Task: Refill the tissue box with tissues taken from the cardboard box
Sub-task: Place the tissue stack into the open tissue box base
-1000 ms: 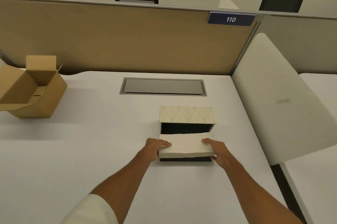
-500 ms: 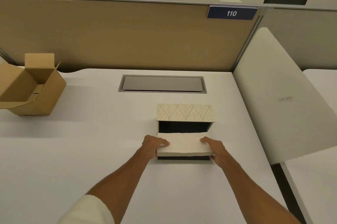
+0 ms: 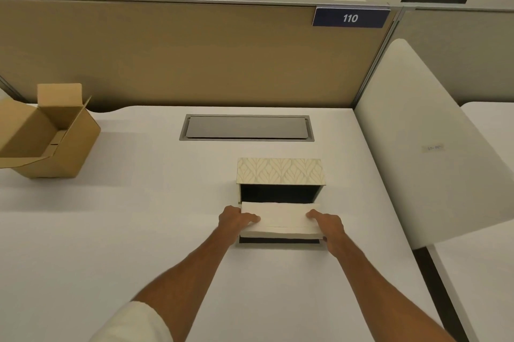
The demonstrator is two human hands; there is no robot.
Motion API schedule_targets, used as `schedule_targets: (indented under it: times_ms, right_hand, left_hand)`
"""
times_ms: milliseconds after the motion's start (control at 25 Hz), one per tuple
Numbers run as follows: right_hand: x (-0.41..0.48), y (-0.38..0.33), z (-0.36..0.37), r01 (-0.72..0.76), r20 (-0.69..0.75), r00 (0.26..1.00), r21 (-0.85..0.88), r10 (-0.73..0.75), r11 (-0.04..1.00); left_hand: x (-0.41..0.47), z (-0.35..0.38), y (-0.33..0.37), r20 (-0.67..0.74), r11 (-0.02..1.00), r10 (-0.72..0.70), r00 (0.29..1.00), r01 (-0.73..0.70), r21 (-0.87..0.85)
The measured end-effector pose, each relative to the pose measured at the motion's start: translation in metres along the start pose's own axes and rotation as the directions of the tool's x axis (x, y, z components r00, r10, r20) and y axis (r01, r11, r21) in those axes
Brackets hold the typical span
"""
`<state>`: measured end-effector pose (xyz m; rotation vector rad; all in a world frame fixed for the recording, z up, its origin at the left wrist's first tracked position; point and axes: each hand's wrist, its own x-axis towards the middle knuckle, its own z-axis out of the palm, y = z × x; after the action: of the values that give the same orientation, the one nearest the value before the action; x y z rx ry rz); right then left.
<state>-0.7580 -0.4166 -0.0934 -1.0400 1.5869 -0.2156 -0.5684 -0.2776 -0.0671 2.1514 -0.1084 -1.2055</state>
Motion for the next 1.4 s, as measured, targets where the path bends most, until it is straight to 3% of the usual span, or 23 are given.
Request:
schedule_targets:
  times_ms: [120, 240, 280, 360, 440, 480, 520, 640, 760, 880, 1040, 1400]
  right_hand:
    - [-0.002, 0.002, 0.001, 0.084, -0.024, 0.996, -0.132, -0.088, 0.988]
    - [-0.005, 0.002, 0.001, 0.278, -0.041, 0.952, -0.307, -0.305, 0.910]
    - [-0.009, 0.000, -0.001, 0.381, -0.057, 0.899, -0.384, -0.434, 0.841]
    - [-0.015, -0.006, -0.006, 0.591, -0.016, 0.722, -0.506, -0.692, 0.628]
    - [-0.018, -0.013, -0.011, 0.727, 0.182, 0.569, -0.568, -0.802, 0.386]
    - [-0.019, -0.018, -0.012, 0.750, 0.318, 0.539, -0.602, -0.780, 0.273]
    - [-0.019, -0.023, -0.011, 0.745, 0.442, 0.543, -0.647, -0.714, 0.165]
    - [-0.012, -0.035, -0.005, 0.649, 0.618, 0.619, -0.750, -0.484, -0.126]
    - [-0.001, -0.036, 0.000, 0.602, 0.652, 0.655, -0.756, -0.383, -0.258]
    - [0.007, -0.030, 0.002, 0.598, 0.663, 0.672, -0.749, -0.330, -0.285]
    - [0.013, -0.029, 0.004, 0.597, 0.668, 0.650, -0.744, -0.364, -0.299]
    - [0.022, -0.027, 0.005, 0.623, 0.692, 0.612, -0.720, -0.382, -0.306]
  left_hand:
    - [-0.002, 0.001, -0.002, -0.015, 0.993, 0.084, 0.996, -0.083, 0.081]
    - [-0.009, 0.002, -0.002, -0.130, 0.866, 0.307, 0.943, -0.220, 0.449]
    - [-0.011, 0.003, -0.004, -0.171, 0.771, 0.438, 0.883, -0.271, 0.576]
    - [-0.014, 0.007, -0.009, -0.177, 0.575, 0.707, 0.685, -0.411, 0.707]
    - [-0.013, 0.009, -0.012, -0.023, 0.356, 0.871, 0.492, -0.598, 0.718]
    - [-0.011, 0.010, -0.011, 0.100, 0.246, 0.892, 0.441, -0.659, 0.711]
    - [-0.009, 0.011, -0.009, 0.222, 0.162, 0.873, 0.435, -0.687, 0.708]
    - [0.000, 0.013, 0.006, 0.422, 0.047, 0.715, 0.558, -0.640, 0.767]
    - [0.011, 0.018, 0.014, 0.462, -0.021, 0.599, 0.654, -0.564, 0.825]
    - [0.022, 0.020, 0.014, 0.457, -0.031, 0.528, 0.715, -0.522, 0.852]
    - [0.030, 0.023, 0.013, 0.444, -0.020, 0.483, 0.755, -0.497, 0.868]
    - [0.034, 0.021, 0.013, 0.456, 0.021, 0.463, 0.760, -0.523, 0.852]
